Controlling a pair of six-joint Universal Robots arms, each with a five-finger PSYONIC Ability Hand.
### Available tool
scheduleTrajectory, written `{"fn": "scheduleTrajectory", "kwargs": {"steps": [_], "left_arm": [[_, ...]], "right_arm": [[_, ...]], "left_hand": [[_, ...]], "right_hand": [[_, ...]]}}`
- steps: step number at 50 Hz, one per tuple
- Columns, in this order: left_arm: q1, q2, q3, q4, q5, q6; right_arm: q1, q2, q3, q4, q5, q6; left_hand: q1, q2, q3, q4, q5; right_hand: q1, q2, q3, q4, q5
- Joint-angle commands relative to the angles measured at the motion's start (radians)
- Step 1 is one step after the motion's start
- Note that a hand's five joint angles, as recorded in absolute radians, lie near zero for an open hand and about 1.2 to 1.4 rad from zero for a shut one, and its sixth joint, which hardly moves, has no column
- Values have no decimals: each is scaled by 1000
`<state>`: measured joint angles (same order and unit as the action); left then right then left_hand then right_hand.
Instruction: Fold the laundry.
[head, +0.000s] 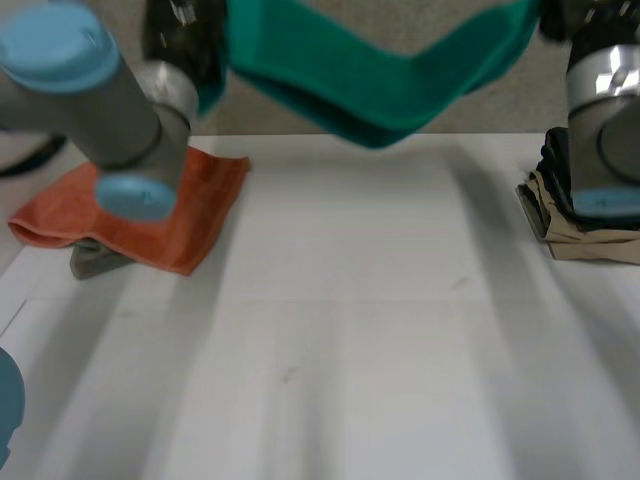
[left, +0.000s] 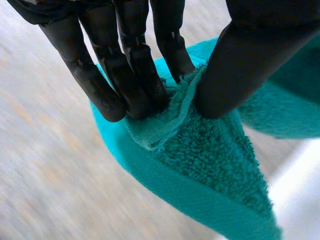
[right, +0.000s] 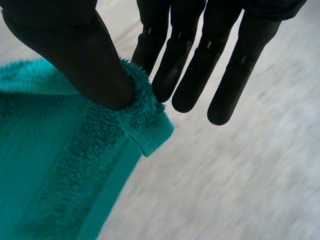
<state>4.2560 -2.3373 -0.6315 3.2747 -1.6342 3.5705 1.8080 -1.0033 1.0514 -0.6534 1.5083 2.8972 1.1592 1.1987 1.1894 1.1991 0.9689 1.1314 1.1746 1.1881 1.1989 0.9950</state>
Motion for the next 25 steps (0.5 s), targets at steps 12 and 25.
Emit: {"fn": "scheduleTrajectory", "kwargs": {"steps": [12, 25], "left_arm": [[30, -4, -579, -182, 14, 254], [31, 33, -582, -135, 22, 232]], "right_arm": [[-52, 74, 384, 327, -161, -269], [-61, 35, 406, 339, -164, -273]], "left_hand": [[237, 198, 207, 197, 253], [-262, -301, -292, -302, -246]], "right_hand": [[265, 222, 208, 197, 227], [265, 222, 208, 197, 227]]}}
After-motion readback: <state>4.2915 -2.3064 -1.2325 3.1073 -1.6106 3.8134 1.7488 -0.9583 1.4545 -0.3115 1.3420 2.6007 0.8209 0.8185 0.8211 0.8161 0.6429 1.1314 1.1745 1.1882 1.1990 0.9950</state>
